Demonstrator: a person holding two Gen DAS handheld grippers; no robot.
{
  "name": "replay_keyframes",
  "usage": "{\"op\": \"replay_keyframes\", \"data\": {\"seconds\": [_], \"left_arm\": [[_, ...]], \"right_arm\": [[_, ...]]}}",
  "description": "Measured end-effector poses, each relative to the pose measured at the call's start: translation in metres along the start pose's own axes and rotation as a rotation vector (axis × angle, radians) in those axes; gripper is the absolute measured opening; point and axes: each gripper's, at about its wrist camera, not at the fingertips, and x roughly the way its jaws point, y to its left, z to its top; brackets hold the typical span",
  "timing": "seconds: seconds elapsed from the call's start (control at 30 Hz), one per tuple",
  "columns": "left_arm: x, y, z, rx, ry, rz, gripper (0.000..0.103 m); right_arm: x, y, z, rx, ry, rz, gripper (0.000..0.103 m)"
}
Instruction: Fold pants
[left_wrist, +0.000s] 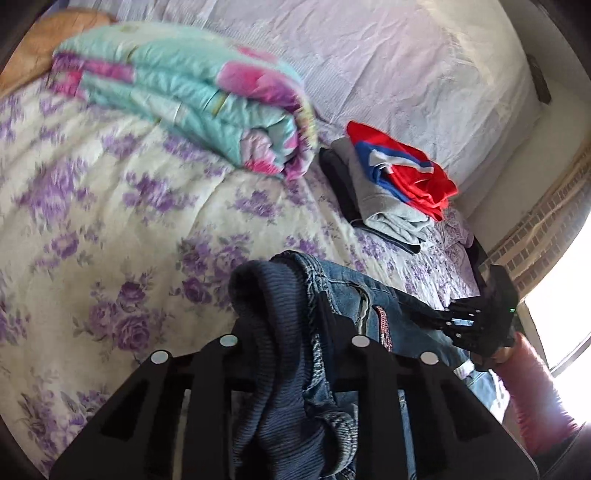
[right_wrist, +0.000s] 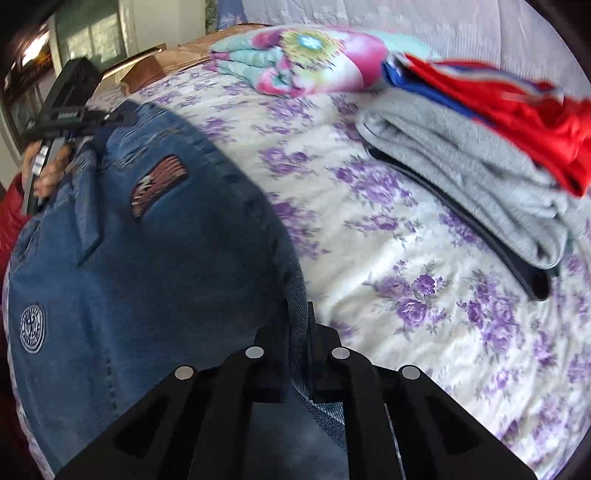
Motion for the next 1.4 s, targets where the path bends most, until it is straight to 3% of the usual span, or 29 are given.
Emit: {"op": "replay_keyframes", "data": {"seconds": [0.2, 0.3, 0.4, 0.43, 0.47, 0.53, 0.6, 0.67, 0.83, 0.9, 0.97, 1.03, 1.1, 1.13, 1.17, 1.3, 1.4], "left_arm": [[-0.056, -0.033, -0.017, 0.122, -0.159, -0.031, 0.022], [-0.083, -0.043, -0.038, 0.124, -0.182, -0.058, 0.022], [-0.110, -0.049, -0.076, 0.124, -0.161, -0.070, 0.025], [-0.115, -0.048, -0.087, 0.110, -0.148, -0.067, 0.033], [-0.122, -0.044, -0.101, 0.069, -0.131, -0.050, 0.048], [-0.129, -0.027, -0.123, -0.063, -0.083, -0.018, 0.062], [-0.134, -0.010, -0.144, -0.227, -0.019, -0.050, 0.062], [-0.145, -0.006, -0.161, -0.332, -0.007, -0.083, 0.063], [-0.158, -0.025, -0.163, -0.413, -0.053, -0.149, 0.076], [-0.154, -0.040, -0.152, -0.372, -0.067, -0.112, 0.081], [-0.147, -0.047, -0.141, -0.352, -0.076, -0.014, 0.081], [-0.134, -0.046, -0.133, -0.366, -0.062, 0.009, 0.080], [-0.122, -0.042, -0.128, -0.360, -0.044, 0.054, 0.059], [-0.119, -0.041, -0.127, -0.352, -0.040, 0.084, 0.036], [-0.118, -0.041, -0.128, -0.341, -0.046, 0.096, 0.023], [-0.130, -0.050, -0.143, -0.262, -0.064, 0.122, 0.020], [-0.121, -0.032, -0.156, -0.260, -0.011, 0.138, 0.019]], "right_arm": [[-0.091, 0.056, -0.015, -0.019, -0.125, -0.099, 0.006], [-0.128, 0.103, -0.043, -0.070, -0.164, -0.140, 0.006], [-0.135, 0.142, -0.080, -0.065, -0.162, -0.099, 0.006], [-0.134, 0.153, -0.096, -0.067, -0.146, -0.089, 0.006], [-0.125, 0.165, -0.112, -0.087, -0.128, -0.097, 0.006], [-0.104, 0.179, -0.127, -0.105, -0.097, -0.111, 0.006], [-0.088, 0.183, -0.140, -0.093, -0.086, -0.120, 0.007], [-0.084, 0.183, -0.143, -0.083, -0.113, -0.128, 0.007], [-0.078, 0.186, -0.148, -0.084, -0.156, -0.141, 0.008], [-0.077, 0.191, -0.149, -0.101, -0.159, -0.169, 0.009], [-0.078, 0.195, -0.152, -0.109, -0.161, -0.184, 0.009], [-0.081, 0.197, -0.155, -0.102, -0.164, -0.185, 0.009], [-0.083, 0.196, -0.155, -0.096, -0.165, -0.177, 0.009], [-0.083, 0.196, -0.155, -0.095, -0.167, -0.176, 0.009], [-0.084, 0.196, -0.155, -0.096, -0.172, -0.178, 0.009], [-0.089, 0.200, -0.159, -0.108, -0.192, -0.199, 0.009], [-0.085, 0.202, -0.159, -0.120, -0.171, -0.204, 0.009]]}}
